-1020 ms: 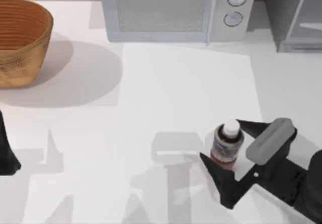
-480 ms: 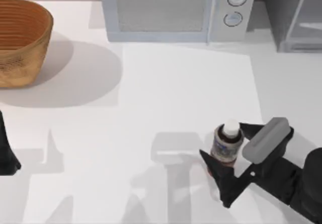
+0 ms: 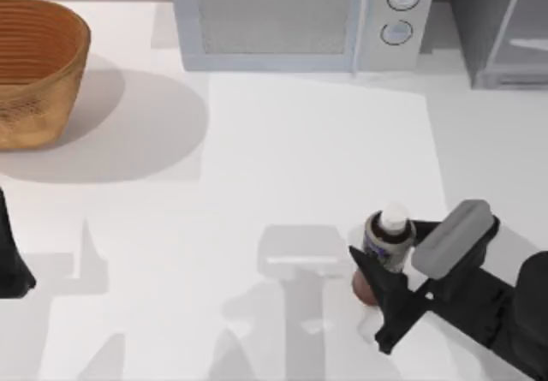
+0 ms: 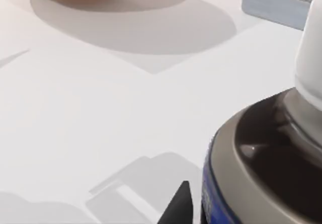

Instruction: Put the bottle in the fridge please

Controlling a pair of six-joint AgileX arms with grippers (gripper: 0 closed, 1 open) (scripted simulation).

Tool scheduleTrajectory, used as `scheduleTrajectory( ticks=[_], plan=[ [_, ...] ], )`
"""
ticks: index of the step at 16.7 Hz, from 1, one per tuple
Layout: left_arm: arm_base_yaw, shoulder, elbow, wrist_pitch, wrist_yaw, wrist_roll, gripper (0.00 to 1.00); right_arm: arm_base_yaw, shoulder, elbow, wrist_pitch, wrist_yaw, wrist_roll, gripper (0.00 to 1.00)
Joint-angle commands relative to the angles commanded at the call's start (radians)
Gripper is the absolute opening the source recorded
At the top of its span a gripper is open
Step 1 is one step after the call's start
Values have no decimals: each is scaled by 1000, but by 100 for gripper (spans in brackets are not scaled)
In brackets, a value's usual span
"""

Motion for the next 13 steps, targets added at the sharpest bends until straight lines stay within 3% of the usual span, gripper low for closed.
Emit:
scheduleTrajectory(
  ticks=[2,13],
  plan=[
    [0,0,0,0,0,0,100,0,0,0,0,0,0,1],
    [0,0,0,0,0,0,100,-34,-37,-8,-38,-34,-8,1]
  ],
)
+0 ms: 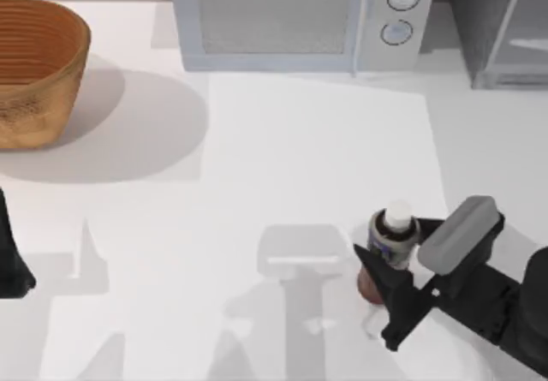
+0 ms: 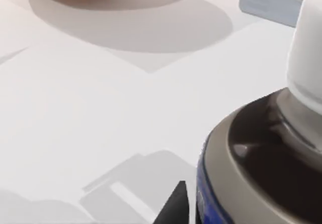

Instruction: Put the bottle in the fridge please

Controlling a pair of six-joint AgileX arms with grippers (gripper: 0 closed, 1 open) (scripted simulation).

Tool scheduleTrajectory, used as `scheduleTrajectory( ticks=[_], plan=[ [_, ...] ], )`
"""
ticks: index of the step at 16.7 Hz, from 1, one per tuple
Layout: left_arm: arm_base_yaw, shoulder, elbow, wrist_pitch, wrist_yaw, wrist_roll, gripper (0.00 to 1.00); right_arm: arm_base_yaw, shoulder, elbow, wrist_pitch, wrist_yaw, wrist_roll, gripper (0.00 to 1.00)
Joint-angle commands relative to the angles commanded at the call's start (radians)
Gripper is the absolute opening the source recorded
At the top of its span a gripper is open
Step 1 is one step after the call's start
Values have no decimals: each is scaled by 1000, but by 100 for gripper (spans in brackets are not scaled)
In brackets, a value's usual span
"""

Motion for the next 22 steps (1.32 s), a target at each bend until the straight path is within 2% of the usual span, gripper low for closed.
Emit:
scheduleTrajectory(
  ticks=[3,10,12,18,22],
  plan=[
    [0,0,0,0,0,0,100,-103,-128,-17,-121,-101,-26,1],
    [0,0,0,0,0,0,100,-419,-553,-69,-512,-414,-98,1],
    [0,0,0,0,0,0,100,-471,-610,-77,-567,-468,-112,1],
    [0,0,0,0,0,0,100,-482,-621,-76,-581,-480,-113,1],
    [0,0,0,0,0,0,100,-489,-711,-82,-652,-429,-103,1]
  ],
)
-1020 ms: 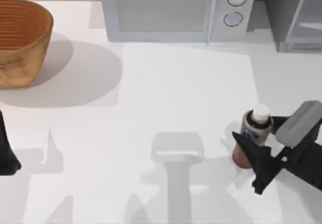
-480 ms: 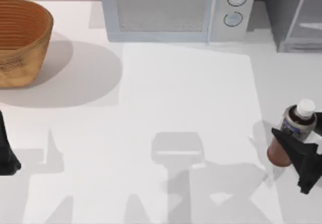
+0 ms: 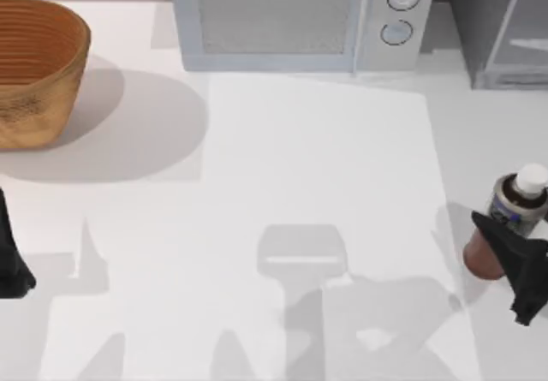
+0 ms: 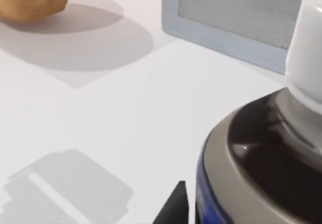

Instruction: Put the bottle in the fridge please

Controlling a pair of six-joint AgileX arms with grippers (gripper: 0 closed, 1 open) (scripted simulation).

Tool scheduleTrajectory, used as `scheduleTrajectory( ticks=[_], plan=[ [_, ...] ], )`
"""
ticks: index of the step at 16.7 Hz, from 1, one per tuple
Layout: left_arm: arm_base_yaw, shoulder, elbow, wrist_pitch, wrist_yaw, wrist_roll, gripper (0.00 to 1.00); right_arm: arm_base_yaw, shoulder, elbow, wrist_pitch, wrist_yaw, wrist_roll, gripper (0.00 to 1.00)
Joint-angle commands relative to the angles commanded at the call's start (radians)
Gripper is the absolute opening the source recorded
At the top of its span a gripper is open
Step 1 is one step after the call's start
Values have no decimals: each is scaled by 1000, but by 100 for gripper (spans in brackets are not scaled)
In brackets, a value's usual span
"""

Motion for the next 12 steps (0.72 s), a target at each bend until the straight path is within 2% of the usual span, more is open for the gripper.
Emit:
scheduleTrajectory(
  ticks=[4,12],
  plan=[
    [0,0,0,0,0,0,100,-21,-236,-17,-166,119,24,1],
    [0,0,0,0,0,0,100,-76,-883,-77,-625,434,83,1]
  ],
)
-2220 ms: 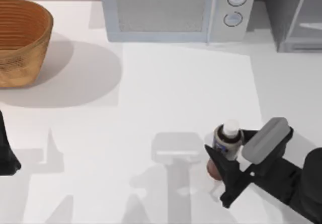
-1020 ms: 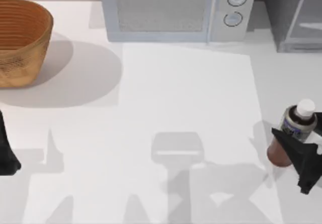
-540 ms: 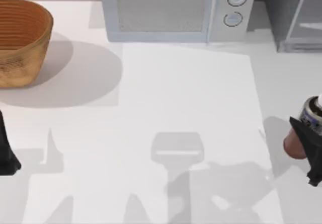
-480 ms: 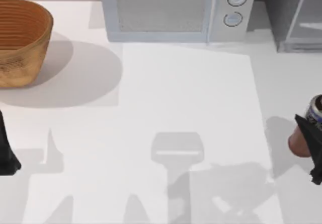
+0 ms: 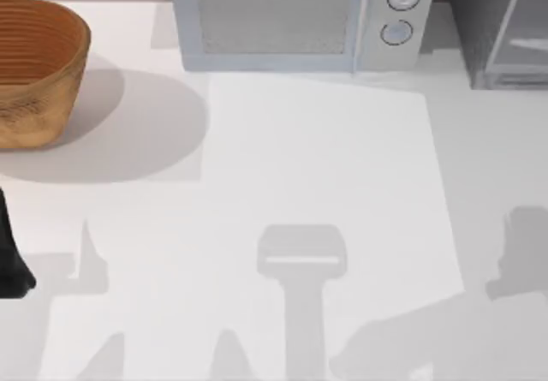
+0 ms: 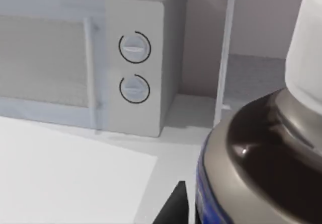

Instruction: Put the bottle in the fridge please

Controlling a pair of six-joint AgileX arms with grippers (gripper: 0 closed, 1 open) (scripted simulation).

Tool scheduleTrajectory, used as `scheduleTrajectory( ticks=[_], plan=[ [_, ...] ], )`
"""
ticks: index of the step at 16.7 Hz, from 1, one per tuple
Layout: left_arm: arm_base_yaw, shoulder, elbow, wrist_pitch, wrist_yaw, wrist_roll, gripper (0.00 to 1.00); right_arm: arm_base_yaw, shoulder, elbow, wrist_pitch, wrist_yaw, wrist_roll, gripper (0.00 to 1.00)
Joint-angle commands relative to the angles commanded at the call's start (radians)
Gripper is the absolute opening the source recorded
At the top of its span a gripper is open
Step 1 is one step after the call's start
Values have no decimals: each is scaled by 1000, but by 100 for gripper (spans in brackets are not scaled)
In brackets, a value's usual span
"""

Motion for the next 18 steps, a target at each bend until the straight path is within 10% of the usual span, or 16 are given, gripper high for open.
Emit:
scheduleTrajectory(
  ticks=[6,18],
  plan=[
    [0,0,0,0,0,0,100,-25,-271,-11,-211,154,38,1],
    [0,0,0,0,0,0,100,-53,-60,103,-87,127,43,1]
  ],
)
